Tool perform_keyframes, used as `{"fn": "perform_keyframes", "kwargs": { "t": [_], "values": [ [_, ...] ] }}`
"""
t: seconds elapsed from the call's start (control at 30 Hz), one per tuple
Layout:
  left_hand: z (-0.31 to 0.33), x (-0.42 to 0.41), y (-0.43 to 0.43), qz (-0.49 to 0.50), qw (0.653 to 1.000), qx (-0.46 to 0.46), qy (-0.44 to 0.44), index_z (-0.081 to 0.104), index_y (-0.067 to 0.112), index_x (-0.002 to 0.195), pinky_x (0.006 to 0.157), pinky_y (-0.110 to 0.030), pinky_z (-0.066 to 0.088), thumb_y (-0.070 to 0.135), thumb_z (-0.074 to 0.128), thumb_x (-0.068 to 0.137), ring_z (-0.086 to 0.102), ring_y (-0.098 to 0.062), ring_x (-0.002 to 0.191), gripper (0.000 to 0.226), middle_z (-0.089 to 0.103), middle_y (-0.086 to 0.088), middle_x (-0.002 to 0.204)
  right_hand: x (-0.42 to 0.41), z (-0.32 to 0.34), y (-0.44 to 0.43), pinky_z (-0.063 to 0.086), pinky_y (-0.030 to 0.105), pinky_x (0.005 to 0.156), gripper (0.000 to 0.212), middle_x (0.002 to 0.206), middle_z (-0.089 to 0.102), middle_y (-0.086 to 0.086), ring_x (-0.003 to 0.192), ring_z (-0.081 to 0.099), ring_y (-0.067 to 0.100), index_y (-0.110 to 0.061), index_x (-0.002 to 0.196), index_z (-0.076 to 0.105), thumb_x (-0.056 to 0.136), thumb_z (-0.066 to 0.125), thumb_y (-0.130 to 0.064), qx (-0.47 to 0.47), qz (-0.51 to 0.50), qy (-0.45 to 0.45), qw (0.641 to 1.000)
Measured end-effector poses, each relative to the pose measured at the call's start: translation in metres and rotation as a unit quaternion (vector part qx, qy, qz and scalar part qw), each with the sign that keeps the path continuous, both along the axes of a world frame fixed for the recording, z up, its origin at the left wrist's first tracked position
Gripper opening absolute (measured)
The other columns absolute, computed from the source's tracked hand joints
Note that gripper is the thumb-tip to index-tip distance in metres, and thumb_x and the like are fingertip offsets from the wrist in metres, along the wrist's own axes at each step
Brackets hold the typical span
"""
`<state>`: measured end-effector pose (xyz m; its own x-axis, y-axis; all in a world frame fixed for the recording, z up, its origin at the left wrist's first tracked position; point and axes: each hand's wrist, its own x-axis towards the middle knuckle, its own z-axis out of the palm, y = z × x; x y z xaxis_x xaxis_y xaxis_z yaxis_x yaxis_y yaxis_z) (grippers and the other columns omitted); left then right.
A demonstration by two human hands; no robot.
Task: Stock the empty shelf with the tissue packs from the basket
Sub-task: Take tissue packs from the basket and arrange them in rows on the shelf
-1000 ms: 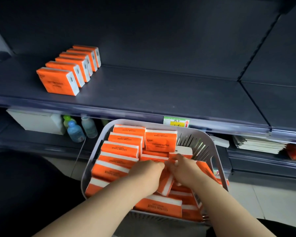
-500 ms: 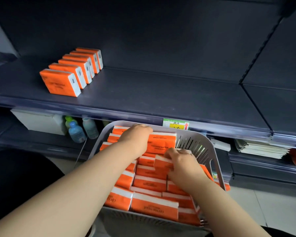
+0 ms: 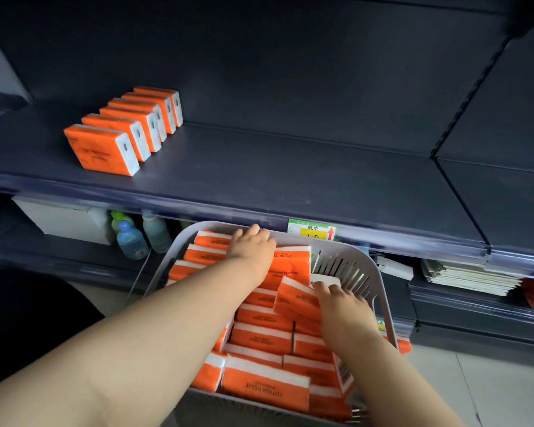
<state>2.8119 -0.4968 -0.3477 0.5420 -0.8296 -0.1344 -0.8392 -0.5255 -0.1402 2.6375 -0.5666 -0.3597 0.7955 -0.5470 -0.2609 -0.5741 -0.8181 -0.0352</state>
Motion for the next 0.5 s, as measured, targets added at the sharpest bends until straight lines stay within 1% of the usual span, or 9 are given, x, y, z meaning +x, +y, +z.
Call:
{"fn": "perform_keyframes", "kwargs": {
  "t": [0.1,0.17,0.27,0.33,0.4,0.5],
  "values": [
    [-0.004,0.001,0.001,-0.017,1.000,-0.006,-0.007,0.043,0.024,0.126,0.100,-0.035,0.027,0.015,0.054,0.087,0.026,-0.020,0.129,0.042,0.040,0.002,0.133,0.001,-0.001,-0.004,0.039,0.036,0.097,0.045,0.120,0.056,0.003,0.113,0.052,0.025,-0.020,0.129,0.040,0.086,0.048,-0.013,0.010,-0.020,-0.025,0.999],
    [-0.003,0.004,0.005,-0.026,0.999,-0.026,0.016,0.043,0.026,0.121,0.098,-0.034,0.028,0.021,0.056,0.089,0.029,-0.019,0.127,0.035,0.044,0.002,0.129,0.002,0.000,-0.005,0.041,0.034,0.092,0.044,0.118,0.057,0.000,0.109,0.054,0.023,-0.023,0.128,0.042,0.085,0.051,-0.016,0.032,-0.030,-0.053,0.998],
    [0.003,0.009,0.011,-0.045,0.995,-0.058,0.073,0.044,0.026,0.115,0.096,-0.034,0.038,0.027,0.054,0.092,0.038,-0.019,0.122,0.025,0.050,0.002,0.122,0.002,0.005,-0.007,0.045,0.028,0.074,0.053,0.113,0.059,-0.002,0.102,0.056,0.020,-0.029,0.130,0.038,0.081,0.052,-0.016,0.077,-0.057,-0.115,0.989],
    [0.009,0.012,0.017,-0.052,0.991,-0.068,0.103,0.044,0.027,0.118,0.092,-0.037,0.043,0.027,0.053,0.093,0.044,-0.019,0.119,0.026,0.050,0.003,0.123,0.004,0.012,-0.009,0.044,0.026,0.065,0.055,0.105,0.060,-0.003,0.092,0.057,0.017,-0.030,0.129,0.038,0.079,0.054,-0.015,0.115,-0.074,-0.150,0.979],
    [0.016,0.014,0.023,-0.048,0.986,-0.090,0.134,0.043,0.027,0.122,0.087,-0.038,0.046,0.026,0.052,0.094,0.050,-0.022,0.114,0.029,0.047,0.004,0.125,0.004,0.019,-0.014,0.044,0.022,0.063,0.052,0.098,0.058,-0.005,0.082,0.056,0.013,-0.027,0.126,0.044,0.078,0.059,-0.014,0.158,-0.095,-0.173,0.967],
    [0.029,0.017,0.032,-0.033,0.973,-0.152,0.170,0.043,0.026,0.126,0.088,-0.038,0.045,0.027,0.052,0.094,0.052,-0.024,0.112,0.033,0.046,0.003,0.128,0.001,0.030,-0.022,0.042,0.016,0.064,0.047,0.092,0.057,-0.011,0.077,0.055,0.006,-0.027,0.120,0.053,0.077,0.069,-0.017,0.194,-0.107,-0.196,0.955]
  ]
}}
